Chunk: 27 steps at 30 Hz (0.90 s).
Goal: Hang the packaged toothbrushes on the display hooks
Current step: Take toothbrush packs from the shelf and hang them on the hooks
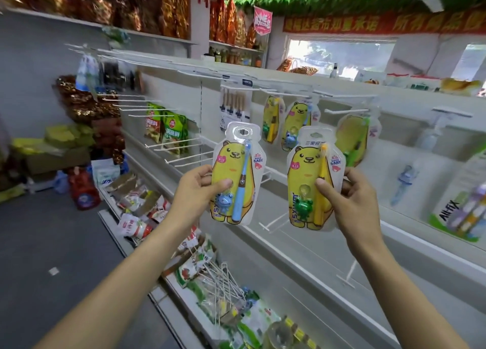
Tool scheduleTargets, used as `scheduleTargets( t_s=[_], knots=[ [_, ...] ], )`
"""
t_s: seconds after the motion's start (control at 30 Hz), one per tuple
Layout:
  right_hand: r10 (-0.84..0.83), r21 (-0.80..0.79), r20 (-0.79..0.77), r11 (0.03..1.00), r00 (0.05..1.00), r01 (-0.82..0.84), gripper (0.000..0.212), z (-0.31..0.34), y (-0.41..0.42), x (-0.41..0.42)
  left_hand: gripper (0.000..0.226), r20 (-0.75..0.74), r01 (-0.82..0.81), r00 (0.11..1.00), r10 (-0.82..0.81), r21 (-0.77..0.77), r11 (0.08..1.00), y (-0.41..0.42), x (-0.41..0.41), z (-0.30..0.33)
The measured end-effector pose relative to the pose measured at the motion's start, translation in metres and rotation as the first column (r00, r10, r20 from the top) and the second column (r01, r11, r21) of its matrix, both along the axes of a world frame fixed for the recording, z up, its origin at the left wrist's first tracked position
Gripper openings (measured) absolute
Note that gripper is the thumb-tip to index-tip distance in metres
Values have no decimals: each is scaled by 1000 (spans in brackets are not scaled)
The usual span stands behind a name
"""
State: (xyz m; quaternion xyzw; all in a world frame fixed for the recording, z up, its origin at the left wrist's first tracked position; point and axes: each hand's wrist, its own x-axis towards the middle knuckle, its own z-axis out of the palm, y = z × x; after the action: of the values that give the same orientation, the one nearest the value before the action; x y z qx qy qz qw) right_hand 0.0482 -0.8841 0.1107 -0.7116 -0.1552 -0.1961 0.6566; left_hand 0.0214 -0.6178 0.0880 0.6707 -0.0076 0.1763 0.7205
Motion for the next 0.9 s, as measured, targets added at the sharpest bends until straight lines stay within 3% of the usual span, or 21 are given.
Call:
scheduleTargets(
  t_s=[0.33,0.9],
  knots=[
    [-36,13,-9,999,999,37,25,-4,38,43,30,25,107,994,-108,19,994,35,77,-6],
    [-363,73,1,929,932,362,22,-15,162,52,27,32,466,883,-469,65,882,146,173,-4]
  ],
)
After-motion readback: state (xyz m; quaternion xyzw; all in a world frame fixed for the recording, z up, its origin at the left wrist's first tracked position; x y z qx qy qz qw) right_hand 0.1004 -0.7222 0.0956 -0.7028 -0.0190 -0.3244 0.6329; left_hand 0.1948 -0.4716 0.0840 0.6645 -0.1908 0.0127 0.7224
